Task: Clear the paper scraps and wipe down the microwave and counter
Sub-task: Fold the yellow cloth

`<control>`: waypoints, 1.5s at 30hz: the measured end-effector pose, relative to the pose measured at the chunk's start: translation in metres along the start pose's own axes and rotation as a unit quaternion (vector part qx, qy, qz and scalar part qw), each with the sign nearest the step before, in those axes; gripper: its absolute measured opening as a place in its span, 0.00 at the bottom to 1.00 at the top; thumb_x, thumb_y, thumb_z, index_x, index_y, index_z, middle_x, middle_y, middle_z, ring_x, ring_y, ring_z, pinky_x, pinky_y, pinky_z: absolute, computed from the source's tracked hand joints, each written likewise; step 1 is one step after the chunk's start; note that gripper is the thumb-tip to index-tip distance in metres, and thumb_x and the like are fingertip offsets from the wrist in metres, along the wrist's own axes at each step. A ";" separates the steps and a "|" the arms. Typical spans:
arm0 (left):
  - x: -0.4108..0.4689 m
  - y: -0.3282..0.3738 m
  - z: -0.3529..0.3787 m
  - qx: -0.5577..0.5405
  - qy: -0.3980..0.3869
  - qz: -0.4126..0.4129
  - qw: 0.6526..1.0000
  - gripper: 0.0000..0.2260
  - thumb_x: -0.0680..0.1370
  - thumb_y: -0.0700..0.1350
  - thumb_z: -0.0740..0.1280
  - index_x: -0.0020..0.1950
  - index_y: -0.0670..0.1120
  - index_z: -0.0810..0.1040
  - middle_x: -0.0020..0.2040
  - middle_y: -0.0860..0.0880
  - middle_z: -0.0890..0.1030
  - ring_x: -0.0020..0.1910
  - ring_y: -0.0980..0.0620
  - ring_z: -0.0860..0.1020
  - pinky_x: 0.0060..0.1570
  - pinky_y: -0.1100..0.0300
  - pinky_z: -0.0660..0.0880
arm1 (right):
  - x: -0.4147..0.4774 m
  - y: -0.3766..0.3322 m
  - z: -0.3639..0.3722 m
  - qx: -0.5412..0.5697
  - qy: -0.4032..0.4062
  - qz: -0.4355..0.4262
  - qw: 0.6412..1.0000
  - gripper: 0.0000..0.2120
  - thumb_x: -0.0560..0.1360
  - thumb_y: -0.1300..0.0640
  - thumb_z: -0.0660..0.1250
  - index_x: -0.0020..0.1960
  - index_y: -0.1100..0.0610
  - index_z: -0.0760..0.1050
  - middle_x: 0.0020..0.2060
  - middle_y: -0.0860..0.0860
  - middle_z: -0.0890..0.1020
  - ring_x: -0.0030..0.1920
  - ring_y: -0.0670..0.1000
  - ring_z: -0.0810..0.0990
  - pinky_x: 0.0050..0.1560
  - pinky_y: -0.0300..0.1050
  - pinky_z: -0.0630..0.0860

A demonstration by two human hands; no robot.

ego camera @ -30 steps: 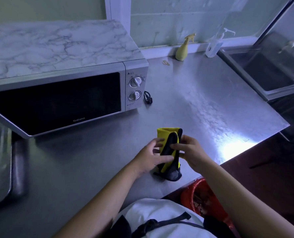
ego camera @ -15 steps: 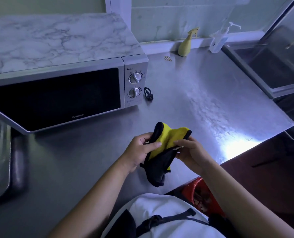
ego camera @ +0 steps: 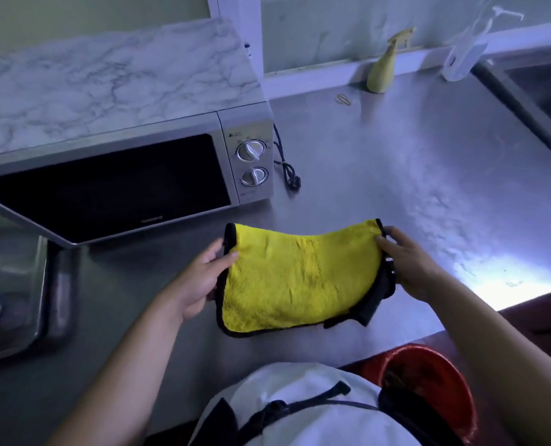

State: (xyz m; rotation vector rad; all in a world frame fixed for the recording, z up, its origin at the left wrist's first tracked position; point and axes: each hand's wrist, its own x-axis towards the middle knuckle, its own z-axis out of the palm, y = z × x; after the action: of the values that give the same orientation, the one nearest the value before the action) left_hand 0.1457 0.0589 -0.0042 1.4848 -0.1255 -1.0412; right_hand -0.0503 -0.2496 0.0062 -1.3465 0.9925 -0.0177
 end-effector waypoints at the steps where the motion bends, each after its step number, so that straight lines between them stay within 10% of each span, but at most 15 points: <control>1: 0.005 -0.002 0.006 -0.004 0.013 -0.008 1.000 0.11 0.82 0.44 0.65 0.59 0.57 0.79 0.55 0.55 0.84 0.53 0.55 0.83 0.44 0.63 0.80 | 0.012 0.000 -0.004 0.021 -0.003 0.011 1.000 0.07 0.83 0.53 0.62 0.53 0.49 0.78 0.45 0.57 0.77 0.34 0.52 0.78 0.28 0.43 0.75; 6: 0.029 -0.043 0.034 0.029 0.132 -0.096 0.986 0.25 0.77 0.36 0.70 0.71 0.49 0.70 0.60 0.42 0.80 0.51 0.47 0.80 0.50 0.50 0.78 | 0.049 0.035 -0.013 -0.077 0.028 0.104 0.991 0.23 0.75 0.60 0.72 0.68 0.53 0.70 0.50 0.59 0.78 0.40 0.56 0.80 0.34 0.46 0.78; 10: 0.020 -0.078 0.048 0.217 0.223 -0.073 0.948 0.31 0.71 0.38 0.76 0.70 0.51 0.68 0.54 0.46 0.80 0.51 0.47 0.80 0.56 0.47 0.77 | 0.036 0.076 -0.002 -0.217 0.086 0.020 0.972 0.31 0.71 0.59 0.74 0.70 0.53 0.65 0.45 0.56 0.77 0.41 0.55 0.79 0.37 0.47 0.76; 14: 0.001 -0.105 0.060 0.182 0.273 -0.107 0.939 0.27 0.71 0.40 0.77 0.64 0.49 0.67 0.49 0.48 0.77 0.41 0.48 0.80 0.42 0.51 0.81 | 0.008 0.113 0.011 -0.400 0.099 -0.066 0.909 0.28 0.67 0.41 0.76 0.57 0.50 0.65 0.49 0.48 0.66 0.52 0.60 0.75 0.45 0.50 0.71; 17: -0.006 -0.116 0.066 0.104 0.296 -0.115 0.942 0.20 0.74 0.36 0.73 0.61 0.43 0.69 0.52 0.40 0.80 0.35 0.49 0.79 0.34 0.58 0.77 | -0.002 0.123 0.019 -0.509 0.050 -0.106 0.853 0.31 0.72 0.39 0.69 0.69 0.48 0.62 0.53 0.51 0.77 0.54 0.58 0.76 0.47 0.50 0.69; 22: -0.011 -0.103 0.066 -0.016 0.293 -0.071 0.953 0.13 0.76 0.32 0.67 0.52 0.49 0.73 0.48 0.42 0.77 0.42 0.46 0.78 0.43 0.55 0.80 | 0.002 0.108 0.019 -0.387 0.039 -0.106 0.915 0.25 0.77 0.62 0.58 0.72 0.48 0.70 0.58 0.53 0.82 0.52 0.58 0.80 0.43 0.48 0.74; 25: -0.012 -0.082 0.062 -0.070 0.236 -0.056 0.968 0.11 0.77 0.31 0.64 0.48 0.46 0.80 0.47 0.41 0.76 0.42 0.45 0.77 0.40 0.56 0.82 | -0.001 0.088 0.011 -0.082 0.091 -0.016 0.992 0.20 0.75 0.67 0.57 0.57 0.49 0.79 0.49 0.55 0.83 0.41 0.57 0.80 0.41 0.49 0.78; 30: 0.010 -0.018 0.061 -0.064 0.209 -0.011 0.976 0.09 0.78 0.33 0.64 0.45 0.45 0.79 0.49 0.43 0.80 0.47 0.47 0.79 0.52 0.52 0.79 | 0.017 0.022 -0.003 0.136 0.127 0.125 0.975 0.09 0.77 0.66 0.57 0.51 0.59 0.75 0.42 0.57 0.83 0.36 0.53 0.83 0.36 0.44 0.78; 36: 0.025 0.046 0.059 -0.086 0.174 0.123 0.973 0.10 0.78 0.33 0.64 0.46 0.47 0.78 0.45 0.48 0.80 0.45 0.53 0.79 0.56 0.58 0.76 | 0.024 -0.035 0.001 0.291 0.095 -0.033 0.952 0.10 0.79 0.63 0.61 0.50 0.54 0.80 0.45 0.53 0.84 0.44 0.51 0.86 0.47 0.45 0.82; 39: 0.025 0.034 0.048 -0.124 0.168 0.137 0.968 0.11 0.78 0.32 0.64 0.46 0.47 0.78 0.48 0.45 0.79 0.45 0.51 0.79 0.50 0.58 0.80 | 0.026 -0.016 0.006 0.252 0.091 -0.042 0.962 0.09 0.79 0.64 0.61 0.50 0.53 0.78 0.45 0.53 0.83 0.43 0.50 0.86 0.44 0.46 0.81; 45: 0.025 -0.066 0.047 -0.020 0.234 -0.093 0.968 0.14 0.77 0.31 0.65 0.57 0.47 0.73 0.48 0.40 0.80 0.36 0.48 0.81 0.34 0.58 0.81 | 0.034 0.059 0.015 0.065 0.150 0.175 0.971 0.06 0.78 0.65 0.64 0.45 0.57 0.69 0.41 0.58 0.80 0.32 0.53 0.80 0.32 0.42 0.72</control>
State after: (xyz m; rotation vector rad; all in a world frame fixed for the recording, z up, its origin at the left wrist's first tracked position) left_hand 0.0981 0.0240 -0.0651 1.6886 0.3741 -0.8054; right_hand -0.0509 -0.2387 -0.0626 -1.0510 1.4499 -0.0201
